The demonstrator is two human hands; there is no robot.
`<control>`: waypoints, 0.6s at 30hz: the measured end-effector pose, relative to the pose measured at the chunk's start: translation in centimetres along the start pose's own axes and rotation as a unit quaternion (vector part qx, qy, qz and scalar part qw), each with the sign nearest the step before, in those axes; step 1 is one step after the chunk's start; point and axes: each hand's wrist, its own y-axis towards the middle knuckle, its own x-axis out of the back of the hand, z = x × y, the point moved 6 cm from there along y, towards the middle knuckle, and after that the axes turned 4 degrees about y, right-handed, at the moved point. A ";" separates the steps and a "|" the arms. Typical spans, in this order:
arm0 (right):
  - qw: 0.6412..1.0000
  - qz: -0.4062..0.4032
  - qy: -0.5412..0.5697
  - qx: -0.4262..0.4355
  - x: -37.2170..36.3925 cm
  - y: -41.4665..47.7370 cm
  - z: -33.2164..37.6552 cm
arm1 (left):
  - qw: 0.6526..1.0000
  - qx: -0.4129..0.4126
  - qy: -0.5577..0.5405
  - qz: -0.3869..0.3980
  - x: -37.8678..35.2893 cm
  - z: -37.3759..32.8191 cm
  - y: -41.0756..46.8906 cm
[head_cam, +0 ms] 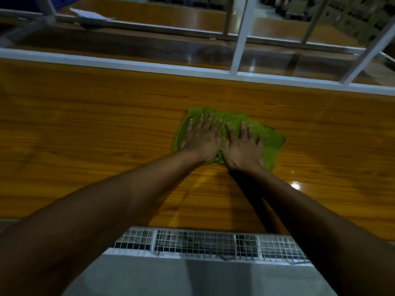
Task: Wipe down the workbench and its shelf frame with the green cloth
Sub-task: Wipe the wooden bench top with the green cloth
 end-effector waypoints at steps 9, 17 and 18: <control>0.994 -0.019 0.032 0.107 -1.0 -5.3 5.6 | 0.996 0.063 0.061 -0.027 -0.1 3.9 -8.7; 0.981 -0.011 0.067 0.181 -0.9 -10.9 3.4 | 0.989 0.116 0.093 -0.022 -0.9 0.3 -14.0; 0.980 -0.008 0.071 0.188 -0.7 -11.6 2.7 | 0.988 0.122 0.094 -0.020 -1.0 -0.6 -14.7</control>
